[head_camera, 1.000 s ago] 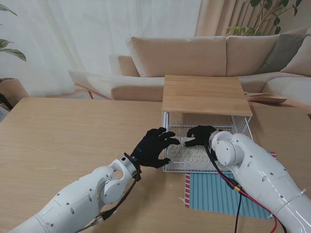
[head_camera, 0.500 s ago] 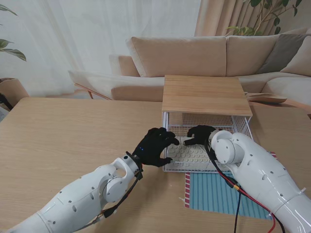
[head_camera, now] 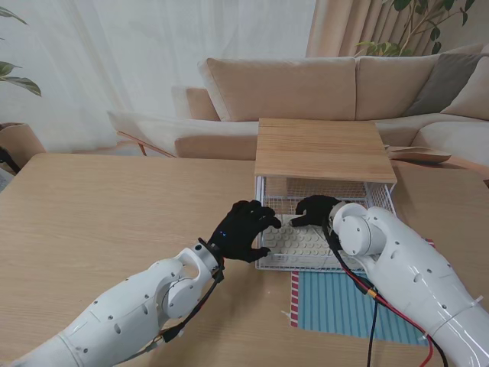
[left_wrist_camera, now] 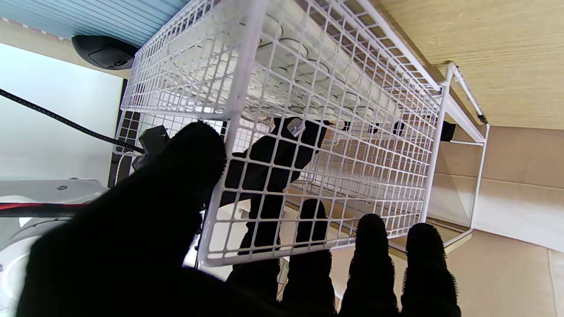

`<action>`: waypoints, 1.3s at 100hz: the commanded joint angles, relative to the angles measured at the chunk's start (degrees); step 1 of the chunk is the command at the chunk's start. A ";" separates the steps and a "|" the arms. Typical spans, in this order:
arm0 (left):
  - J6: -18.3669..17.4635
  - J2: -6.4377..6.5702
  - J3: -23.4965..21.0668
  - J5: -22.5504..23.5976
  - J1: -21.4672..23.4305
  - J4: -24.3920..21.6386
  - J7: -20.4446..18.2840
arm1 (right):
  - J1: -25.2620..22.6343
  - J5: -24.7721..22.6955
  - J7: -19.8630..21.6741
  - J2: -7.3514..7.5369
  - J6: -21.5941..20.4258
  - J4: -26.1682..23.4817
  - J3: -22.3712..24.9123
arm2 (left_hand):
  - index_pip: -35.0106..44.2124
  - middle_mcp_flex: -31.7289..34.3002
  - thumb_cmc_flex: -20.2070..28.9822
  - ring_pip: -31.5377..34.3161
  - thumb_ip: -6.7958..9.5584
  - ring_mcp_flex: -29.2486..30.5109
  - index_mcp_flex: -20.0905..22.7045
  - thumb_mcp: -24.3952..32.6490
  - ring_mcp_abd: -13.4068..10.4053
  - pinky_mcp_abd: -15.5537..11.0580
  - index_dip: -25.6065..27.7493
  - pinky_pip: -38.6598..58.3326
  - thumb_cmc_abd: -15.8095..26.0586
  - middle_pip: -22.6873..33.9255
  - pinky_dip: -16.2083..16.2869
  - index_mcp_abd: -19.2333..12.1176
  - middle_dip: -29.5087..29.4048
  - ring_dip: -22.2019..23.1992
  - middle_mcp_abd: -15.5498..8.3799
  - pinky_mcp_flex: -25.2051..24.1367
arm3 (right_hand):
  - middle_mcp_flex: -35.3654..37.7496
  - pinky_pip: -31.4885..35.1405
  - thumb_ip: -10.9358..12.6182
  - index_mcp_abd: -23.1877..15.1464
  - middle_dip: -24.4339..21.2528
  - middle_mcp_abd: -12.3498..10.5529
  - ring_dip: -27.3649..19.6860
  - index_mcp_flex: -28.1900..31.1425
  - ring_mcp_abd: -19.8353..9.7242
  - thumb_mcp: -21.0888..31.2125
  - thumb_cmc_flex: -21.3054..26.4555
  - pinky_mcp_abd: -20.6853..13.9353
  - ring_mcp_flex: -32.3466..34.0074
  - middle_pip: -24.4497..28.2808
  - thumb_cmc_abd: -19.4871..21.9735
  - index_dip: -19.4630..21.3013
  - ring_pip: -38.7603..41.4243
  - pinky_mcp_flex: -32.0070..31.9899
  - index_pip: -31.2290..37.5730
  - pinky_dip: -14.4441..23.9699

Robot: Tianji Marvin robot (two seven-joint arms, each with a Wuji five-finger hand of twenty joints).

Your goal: Unroll the mouse pad and set up the keyboard and mouse from the tabletop organizer

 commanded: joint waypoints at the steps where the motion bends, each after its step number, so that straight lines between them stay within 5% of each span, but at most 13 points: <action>1: 0.83 0.02 -0.06 0.06 -0.26 0.50 -1.16 | -1.08 0.69 1.74 -0.12 0.36 -0.77 0.30 | 1.02 0.55 8.54 1.76 1.57 1.14 -0.04 5.24 -3.18 -1.54 0.43 1.57 2.63 1.66 -0.08 0.36 0.69 -0.19 1.68 -0.39 | 5.63 4.07 3.03 1.68 1.78 1.49 1.32 0.77 5.38 1.61 0.83 2.86 10.01 4.52 -0.67 -0.08 7.42 2.10 0.91 0.58; 23: 1.29 0.05 -0.14 0.12 -0.22 0.42 -1.29 | -2.29 1.12 5.06 0.53 -0.59 -3.73 3.10 | -0.12 0.45 8.28 1.64 1.56 1.07 -1.71 5.19 -3.13 -1.46 -0.02 1.57 2.56 1.50 -0.08 0.73 0.52 -0.34 1.72 -0.46 | 6.08 5.31 2.91 1.62 1.91 1.37 1.70 0.87 5.19 2.40 0.76 3.06 10.81 4.74 -1.54 -0.42 8.18 2.67 0.85 0.71; 47: 2.34 0.04 -0.29 0.00 -0.08 0.00 -1.63 | -3.14 2.11 10.50 1.57 -2.55 -6.89 5.79 | -4.62 0.95 7.63 0.20 1.67 0.90 -4.96 4.98 -2.78 -1.08 -2.71 0.85 2.48 -5.99 -0.45 2.42 -4.50 -0.86 2.32 -0.46 | 5.18 5.20 2.86 1.27 2.10 0.69 1.70 -0.30 4.38 2.65 1.18 2.75 10.54 4.77 -2.03 -0.57 7.90 2.44 0.51 0.45; 87: 3.18 0.05 -0.45 -0.06 -0.05 -0.34 -2.03 | -4.16 4.20 16.85 2.71 -2.90 -10.49 8.74 | -11.63 0.99 7.00 -1.94 1.76 0.54 -4.67 4.73 -2.71 -1.08 -6.55 0.53 2.48 -8.39 -0.60 4.56 -5.92 -0.71 2.54 -0.51 | 5.05 5.31 2.94 0.87 3.49 0.16 2.27 -0.16 4.38 2.26 1.96 4.10 11.21 5.98 -1.97 -0.25 8.34 4.19 0.88 0.74; 116: 3.76 -0.05 -0.45 -0.26 -0.02 -0.45 -2.06 | -4.65 5.14 19.57 3.24 -4.24 -12.51 10.09 | -17.41 0.93 6.76 -4.33 1.83 0.09 -4.17 4.48 -2.67 -0.79 -9.45 -0.34 2.48 -11.14 -1.03 6.10 -7.34 -0.25 2.88 -0.48 | 3.46 7.07 3.02 -0.20 4.34 -1.30 2.82 -1.90 2.53 4.35 3.99 8.06 11.75 6.27 -5.82 0.01 8.83 8.16 0.54 1.72; 130: 3.93 -0.17 -0.41 -0.32 0.01 -0.37 -1.73 | -4.11 3.83 20.71 3.56 -6.07 -12.61 9.90 | -21.07 0.51 6.68 -5.72 1.88 -0.21 -4.26 4.34 -2.70 -0.76 -11.23 -0.52 2.47 -13.86 -1.09 5.87 -8.61 0.31 2.95 -0.47 | 3.00 7.32 2.83 -0.06 5.49 -1.98 3.16 -2.61 1.34 7.89 4.85 6.71 12.30 7.42 -8.39 0.31 9.03 9.48 0.81 1.62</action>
